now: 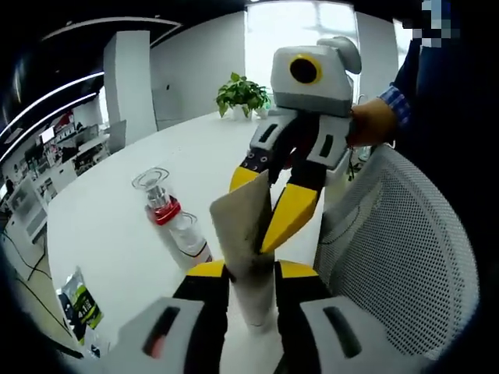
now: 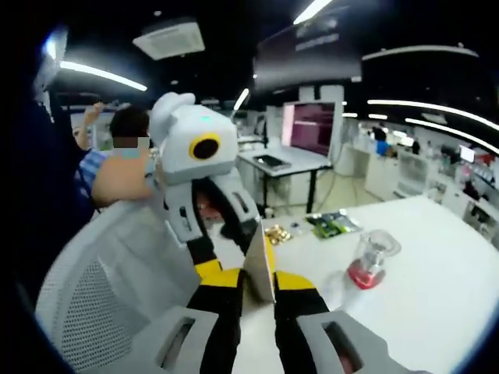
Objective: Arrange the skincare products in the storage area until every visible bottle or jar stands upright without overlapping.
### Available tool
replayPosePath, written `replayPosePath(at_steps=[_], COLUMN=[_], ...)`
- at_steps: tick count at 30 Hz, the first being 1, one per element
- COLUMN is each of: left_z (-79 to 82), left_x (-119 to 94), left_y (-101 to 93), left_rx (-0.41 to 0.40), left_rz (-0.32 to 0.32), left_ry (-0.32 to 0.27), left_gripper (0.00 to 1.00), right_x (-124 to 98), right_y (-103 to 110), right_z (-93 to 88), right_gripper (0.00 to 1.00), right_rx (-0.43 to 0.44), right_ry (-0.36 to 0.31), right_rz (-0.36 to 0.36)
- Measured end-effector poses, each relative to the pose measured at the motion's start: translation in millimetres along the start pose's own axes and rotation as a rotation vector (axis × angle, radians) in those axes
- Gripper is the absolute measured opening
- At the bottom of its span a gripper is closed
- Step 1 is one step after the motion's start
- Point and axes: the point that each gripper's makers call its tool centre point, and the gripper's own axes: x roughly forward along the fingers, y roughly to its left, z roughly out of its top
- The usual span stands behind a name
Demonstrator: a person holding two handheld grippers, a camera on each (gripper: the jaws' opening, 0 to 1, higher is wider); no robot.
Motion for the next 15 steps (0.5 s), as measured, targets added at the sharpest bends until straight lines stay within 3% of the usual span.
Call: replayPosePath(at_steps=[3,5,8,11,15], left_z=[-4.0,-10.7,-14.8,-27.4,-40.1], left_x=[0.4,1.3,2.3,4.6,9.0], left_y=[-0.1,2.3,2.6,4.8,4.5], left_rx=[0.009,0.014,0.001,-0.007,0.023], left_rz=[0.001,0.014,0.013,0.025,0.032], left_ry=[0.022,0.053,0.063,0.123,0.192], left_gripper=[0.23,0.24,0.24,0.2,0.16], right_x=[9.0,12.3,12.6,8.5,7.5], right_y=[5.9,6.1,3.7,1.2,-1.1], right_z=[-8.5,-2.7,-2.0,-5.8,-7.4], right_gripper=[0.08,0.08,0.06,0.06,0.07], right_rx=[-0.05,-0.056,-0.03,-0.138,-0.073], right_ry=[0.051,0.028,0.084,0.122,0.102], right_rz=[0.008,-0.005,0.003,-0.027,-0.022])
